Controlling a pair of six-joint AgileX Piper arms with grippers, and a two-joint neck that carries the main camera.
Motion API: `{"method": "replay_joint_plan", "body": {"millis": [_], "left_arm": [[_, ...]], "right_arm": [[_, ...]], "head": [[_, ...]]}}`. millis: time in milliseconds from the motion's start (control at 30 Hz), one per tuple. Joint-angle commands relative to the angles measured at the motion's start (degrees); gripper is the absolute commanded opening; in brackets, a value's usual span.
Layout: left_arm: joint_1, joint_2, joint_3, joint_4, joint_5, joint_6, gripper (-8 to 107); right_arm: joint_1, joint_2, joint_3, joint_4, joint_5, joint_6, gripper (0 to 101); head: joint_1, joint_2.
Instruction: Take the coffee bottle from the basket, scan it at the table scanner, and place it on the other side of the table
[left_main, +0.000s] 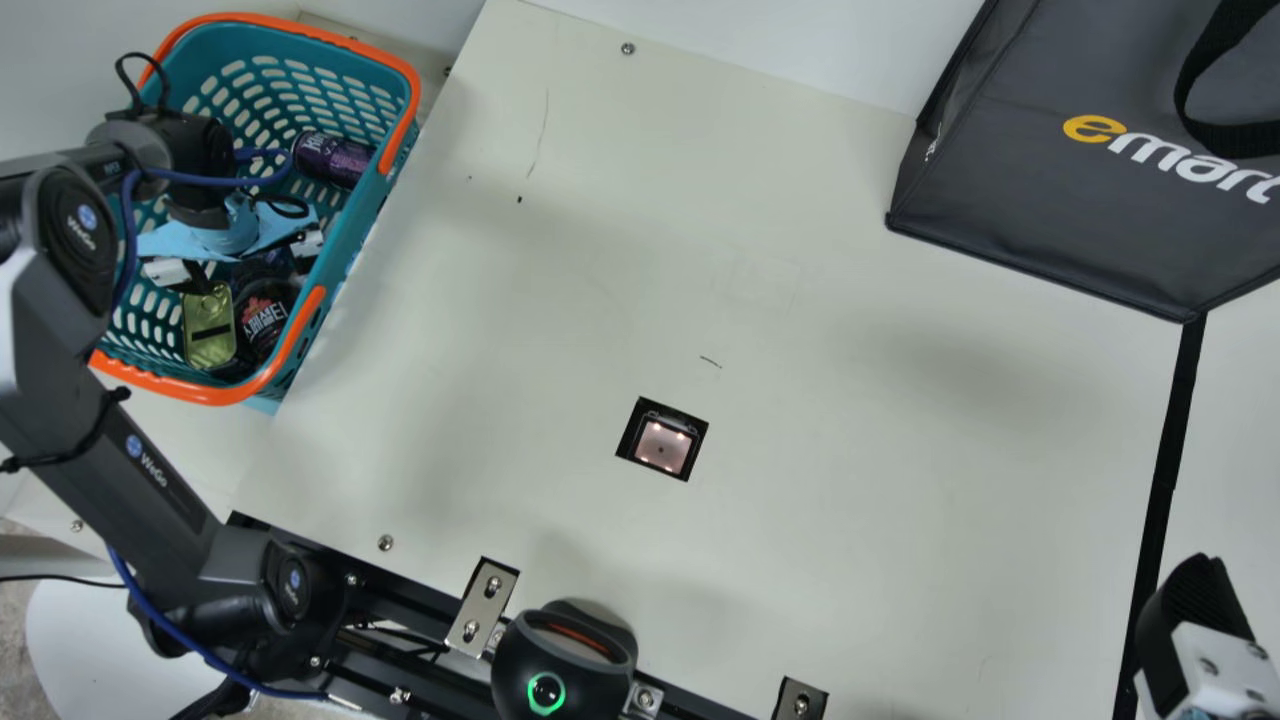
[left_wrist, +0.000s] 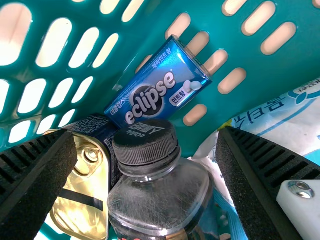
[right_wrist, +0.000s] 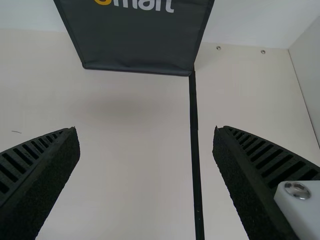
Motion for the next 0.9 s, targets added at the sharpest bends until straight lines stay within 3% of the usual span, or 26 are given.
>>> {"method": "replay_joint_plan", "body": {"millis": [0,100,600,867], "left_arm": [[-0.1,0.2,0.0,0.2,0.2,-0.3,90],[-0.3,0.3,0.0,0.6,0.3,-0.6,90],[-0.8,0.3,0.1,1.3,0.5,-1.1,-8],[-0.9,-0.8,0.7,0.6,0.4,-0.7,-8]], "right_arm": [[0.0,0.0,0.0,0.0,0.0,0.0,95],[0.0,0.0,0.0,0.0,0.0,0.0,95],[0.0,0.0,0.0,0.0,0.0,0.0,95],[0.0,0.0,0.0,0.0,0.1,0.0,95]], "head": [[-1.7,0.1],[-1.7,0.1],[-1.7,0.1],[-1.7,0.1]]}}
